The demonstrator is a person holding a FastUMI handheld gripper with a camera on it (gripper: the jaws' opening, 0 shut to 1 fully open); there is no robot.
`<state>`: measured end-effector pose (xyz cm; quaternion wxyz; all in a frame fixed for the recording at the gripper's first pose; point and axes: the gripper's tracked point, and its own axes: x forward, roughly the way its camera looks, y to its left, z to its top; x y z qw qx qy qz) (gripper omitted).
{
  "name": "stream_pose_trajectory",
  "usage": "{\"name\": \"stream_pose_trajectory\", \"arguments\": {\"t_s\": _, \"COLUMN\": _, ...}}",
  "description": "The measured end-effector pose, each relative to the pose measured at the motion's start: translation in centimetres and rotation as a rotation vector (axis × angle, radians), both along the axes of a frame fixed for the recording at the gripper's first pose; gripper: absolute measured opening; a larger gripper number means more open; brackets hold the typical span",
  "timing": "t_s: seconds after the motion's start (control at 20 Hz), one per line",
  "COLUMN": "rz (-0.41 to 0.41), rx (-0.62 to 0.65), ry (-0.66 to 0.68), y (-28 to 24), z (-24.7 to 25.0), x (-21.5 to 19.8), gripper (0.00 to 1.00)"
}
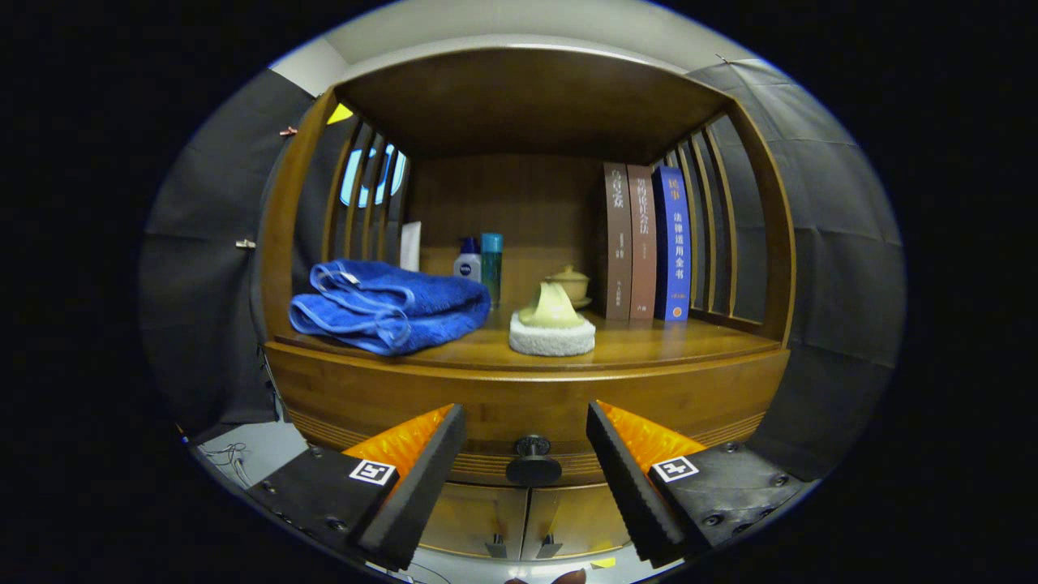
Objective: Pull open the drawer, take out the items inside it, and place them on the countertop above the cabinet.
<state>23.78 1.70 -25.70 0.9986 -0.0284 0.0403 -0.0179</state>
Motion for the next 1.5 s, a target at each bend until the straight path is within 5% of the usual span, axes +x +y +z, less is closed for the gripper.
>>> {"name": "stream_pose_trajectory", "arguments": {"t_s": 0.9, "rz": -0.048, "rx": 0.055, "ry": -0.108, "y": -0.8, "z": 16.1, "x": -11.9, "gripper": 0.99}}
{"name": "stream_pose_trajectory", "arguments": {"t_s": 1.5, "rz": -0.055, "rx": 0.064, "ry": -0.112, "y": -0.5, "z": 16.7, "x": -12.7, "gripper": 0.99}}
